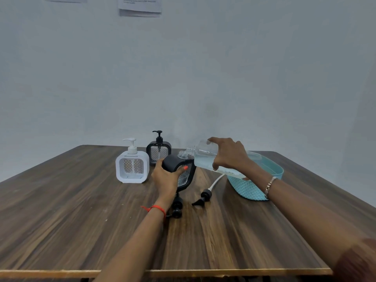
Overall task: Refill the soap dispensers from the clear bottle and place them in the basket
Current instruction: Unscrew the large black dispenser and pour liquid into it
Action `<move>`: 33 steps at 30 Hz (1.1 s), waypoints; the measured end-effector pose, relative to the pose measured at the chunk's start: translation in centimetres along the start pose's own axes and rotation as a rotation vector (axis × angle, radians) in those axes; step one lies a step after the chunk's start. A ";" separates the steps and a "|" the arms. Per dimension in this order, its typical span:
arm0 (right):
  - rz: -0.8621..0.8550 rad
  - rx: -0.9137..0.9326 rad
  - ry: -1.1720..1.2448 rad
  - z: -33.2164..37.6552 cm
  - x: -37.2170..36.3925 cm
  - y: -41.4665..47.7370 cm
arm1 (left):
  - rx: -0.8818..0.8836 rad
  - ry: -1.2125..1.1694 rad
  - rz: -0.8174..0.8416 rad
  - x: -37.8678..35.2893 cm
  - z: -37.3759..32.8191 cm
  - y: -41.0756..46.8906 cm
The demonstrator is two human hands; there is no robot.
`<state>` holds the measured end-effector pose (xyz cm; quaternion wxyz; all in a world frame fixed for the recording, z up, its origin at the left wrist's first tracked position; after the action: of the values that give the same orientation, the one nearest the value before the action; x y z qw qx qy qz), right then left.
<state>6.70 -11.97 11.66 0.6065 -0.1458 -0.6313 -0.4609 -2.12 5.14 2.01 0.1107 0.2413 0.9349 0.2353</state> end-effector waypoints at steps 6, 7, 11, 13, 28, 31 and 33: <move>0.003 0.003 -0.007 0.0 0.0 0.0 | 0.002 0.009 0.009 -0.1 -0.1 -0.2; 0.004 0.003 -0.007 0.0 0.0 0.0 | 0.001 0.008 0.010 -0.1 -0.1 -0.2; 0.005 0.005 -0.013 0.0 -0.1 0.0 | -0.001 0.014 0.015 0.0 -0.2 -0.4; 0.007 0.005 -0.014 0.0 -0.2 0.0 | 0.000 0.013 0.018 0.0 -0.3 -0.5; 0.000 0.018 0.027 0.1 0.1 0.2 | 0.053 -0.030 -0.006 0.3 -0.1 -0.2; 0.001 0.022 0.029 0.2 0.0 0.5 | 0.054 -0.039 -0.009 0.3 -0.1 0.0; 0.001 0.023 0.041 0.2 0.0 0.7 | 0.057 -0.045 -0.015 0.4 -0.2 0.1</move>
<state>7.13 -11.46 11.97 0.6212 -0.1298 -0.6237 -0.4563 -2.54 5.30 2.21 0.1263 0.2425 0.9404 0.2024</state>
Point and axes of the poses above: each hand's wrist, its own y-axis towards the middle knuckle, its own x-axis out of the back of the hand, z = x × y, the point moved 8 cm from there along y, towards the middle knuckle, and after that the axes turned 4 degrees about -x, right-handed, at the moved point
